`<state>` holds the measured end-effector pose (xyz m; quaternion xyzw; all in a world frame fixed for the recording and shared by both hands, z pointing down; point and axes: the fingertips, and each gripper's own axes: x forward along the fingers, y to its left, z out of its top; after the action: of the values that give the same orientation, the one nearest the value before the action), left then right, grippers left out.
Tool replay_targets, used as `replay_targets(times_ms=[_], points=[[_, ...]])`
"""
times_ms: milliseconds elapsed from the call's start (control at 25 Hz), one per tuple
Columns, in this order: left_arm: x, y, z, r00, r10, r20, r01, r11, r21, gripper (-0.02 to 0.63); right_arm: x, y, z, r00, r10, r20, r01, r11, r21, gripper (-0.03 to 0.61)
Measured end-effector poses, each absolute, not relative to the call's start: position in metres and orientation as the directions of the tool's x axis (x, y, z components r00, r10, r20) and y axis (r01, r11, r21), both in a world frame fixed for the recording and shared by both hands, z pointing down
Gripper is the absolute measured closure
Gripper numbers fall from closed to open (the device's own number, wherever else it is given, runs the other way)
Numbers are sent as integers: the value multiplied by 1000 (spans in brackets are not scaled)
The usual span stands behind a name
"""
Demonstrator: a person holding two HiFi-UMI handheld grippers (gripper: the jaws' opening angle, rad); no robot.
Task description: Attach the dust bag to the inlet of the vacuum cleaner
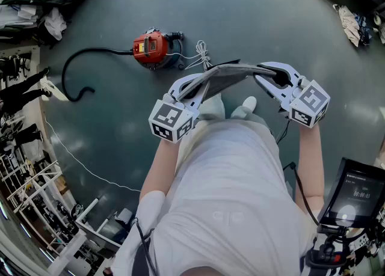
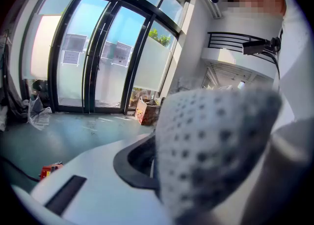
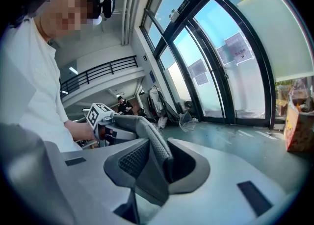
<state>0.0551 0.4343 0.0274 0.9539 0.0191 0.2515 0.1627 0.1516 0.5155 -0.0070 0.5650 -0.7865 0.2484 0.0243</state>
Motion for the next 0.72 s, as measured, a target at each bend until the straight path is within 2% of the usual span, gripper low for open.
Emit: replay_targets(times_ms=[40,120,280,360,440,560,720], points=[[53,414,25,872,116,476,-54,-943,327,594,153,496,-16,-369,-884,287,-887,242,-394,474],[45,375,21,872,120,474,-57,-938,341,594,152,456,-29,-378,-893,244,-866,249,-433,466],[25,307,12,887,123,444,-46,-935,352,594,134,376,-34,-405,-863,302,-891,299,-341,466],[16,278,14,891,97,444,-83,-926,367,594,127,341,-38,-452,-825,339,-886,371,-277,465],[9,250,19,880,61,471,-129,-924,360,594,121,309,-45,-510,-787,346,-859,450,-245,414],[-6,220,29,852,3,524,-200,-923,330,594,112,264,-48,-598,-723,347,-801,557,-219,414],[-13,195,42,825,-79,560,-294,-906,306,594,102,205,-13,-674,-559,484,-666,743,-69,414]])
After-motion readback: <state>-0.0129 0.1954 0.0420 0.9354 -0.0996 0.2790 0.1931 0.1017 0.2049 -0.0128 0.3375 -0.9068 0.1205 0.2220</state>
